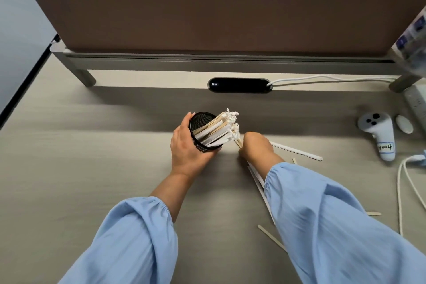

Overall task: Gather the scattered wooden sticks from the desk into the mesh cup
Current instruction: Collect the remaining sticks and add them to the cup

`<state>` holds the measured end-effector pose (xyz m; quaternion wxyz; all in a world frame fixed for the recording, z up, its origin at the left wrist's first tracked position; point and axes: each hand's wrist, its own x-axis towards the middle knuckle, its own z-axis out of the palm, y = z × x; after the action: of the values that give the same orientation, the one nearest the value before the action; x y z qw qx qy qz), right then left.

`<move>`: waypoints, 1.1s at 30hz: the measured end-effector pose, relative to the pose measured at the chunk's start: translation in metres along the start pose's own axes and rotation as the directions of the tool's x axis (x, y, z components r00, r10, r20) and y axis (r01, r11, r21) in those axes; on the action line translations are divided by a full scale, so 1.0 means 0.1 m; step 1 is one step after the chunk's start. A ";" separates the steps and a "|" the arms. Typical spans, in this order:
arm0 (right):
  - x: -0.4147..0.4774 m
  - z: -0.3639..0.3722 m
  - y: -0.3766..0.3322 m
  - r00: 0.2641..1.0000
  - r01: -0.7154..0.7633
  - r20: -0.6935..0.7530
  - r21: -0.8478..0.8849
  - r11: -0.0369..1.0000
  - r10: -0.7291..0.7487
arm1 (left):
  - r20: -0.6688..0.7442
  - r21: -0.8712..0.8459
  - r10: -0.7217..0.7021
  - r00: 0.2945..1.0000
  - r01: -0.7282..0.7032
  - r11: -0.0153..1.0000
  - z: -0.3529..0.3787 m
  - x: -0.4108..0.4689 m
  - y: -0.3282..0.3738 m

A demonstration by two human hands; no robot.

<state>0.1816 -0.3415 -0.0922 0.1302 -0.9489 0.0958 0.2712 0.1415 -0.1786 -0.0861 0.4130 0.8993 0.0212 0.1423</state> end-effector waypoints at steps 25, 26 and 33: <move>0.03 -0.08 -0.10 0.970 0.106 -0.235 0.147 0.983 -0.069 | 0.027 0.039 0.018 0.999 -0.019 0.999 -0.02 0.04 -0.04; 0.03 -0.10 -0.08 0.955 0.136 -0.287 0.202 0.970 -0.075 | 0.033 0.039 0.022 0.999 -0.024 0.999 -0.01 0.04 -0.03; -0.03 -0.32 0.04 0.893 0.315 -0.449 0.664 0.678 0.025 | 0.013 0.013 0.006 1.000 -0.006 1.000 -0.03 -0.01 -0.05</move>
<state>0.1934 -0.3546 -0.0653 0.4901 -0.8598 0.1427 -0.0120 0.1398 -0.1735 -0.0882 0.4066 0.9030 0.0167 0.1375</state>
